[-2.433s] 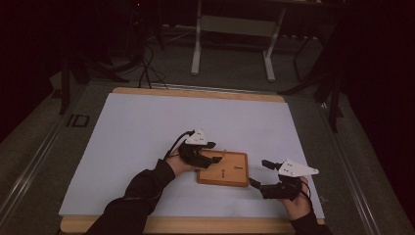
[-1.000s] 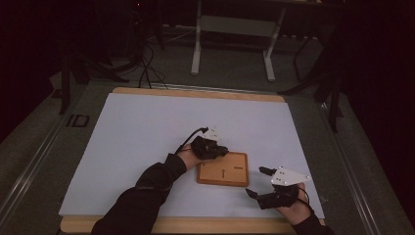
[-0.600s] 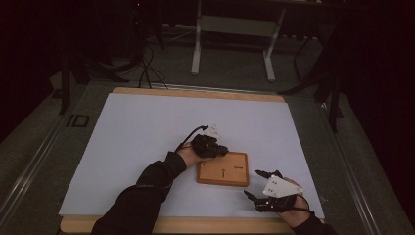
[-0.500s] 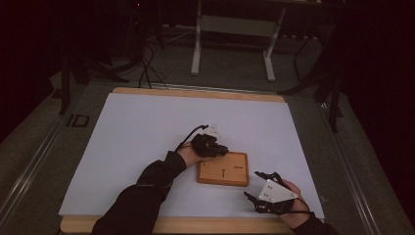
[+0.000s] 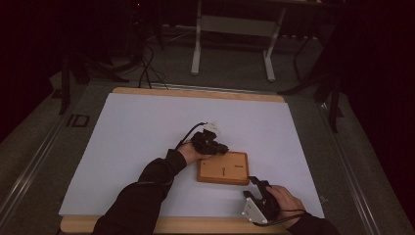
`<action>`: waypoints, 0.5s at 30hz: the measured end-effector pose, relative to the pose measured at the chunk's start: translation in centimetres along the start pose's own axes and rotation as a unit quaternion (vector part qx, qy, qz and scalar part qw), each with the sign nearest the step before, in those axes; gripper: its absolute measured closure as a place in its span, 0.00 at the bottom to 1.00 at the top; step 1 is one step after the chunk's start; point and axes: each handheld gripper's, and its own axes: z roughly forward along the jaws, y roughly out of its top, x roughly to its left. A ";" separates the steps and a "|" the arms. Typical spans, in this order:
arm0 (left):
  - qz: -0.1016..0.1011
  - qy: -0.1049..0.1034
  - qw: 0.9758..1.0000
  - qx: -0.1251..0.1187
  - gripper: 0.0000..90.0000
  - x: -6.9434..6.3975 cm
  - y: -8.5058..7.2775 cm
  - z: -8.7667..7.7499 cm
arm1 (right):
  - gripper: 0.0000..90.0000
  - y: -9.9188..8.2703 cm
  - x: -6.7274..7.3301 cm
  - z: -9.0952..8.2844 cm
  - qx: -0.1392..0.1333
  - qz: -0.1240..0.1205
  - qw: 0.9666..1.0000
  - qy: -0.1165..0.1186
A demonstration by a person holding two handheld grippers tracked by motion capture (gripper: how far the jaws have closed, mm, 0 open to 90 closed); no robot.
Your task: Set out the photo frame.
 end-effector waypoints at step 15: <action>-0.007 -0.002 1.000 0.004 0.93 0.1 0.1 0.0 | 0.67 -0.1 1.9 2.7 0.025 -0.147 0.987 -0.067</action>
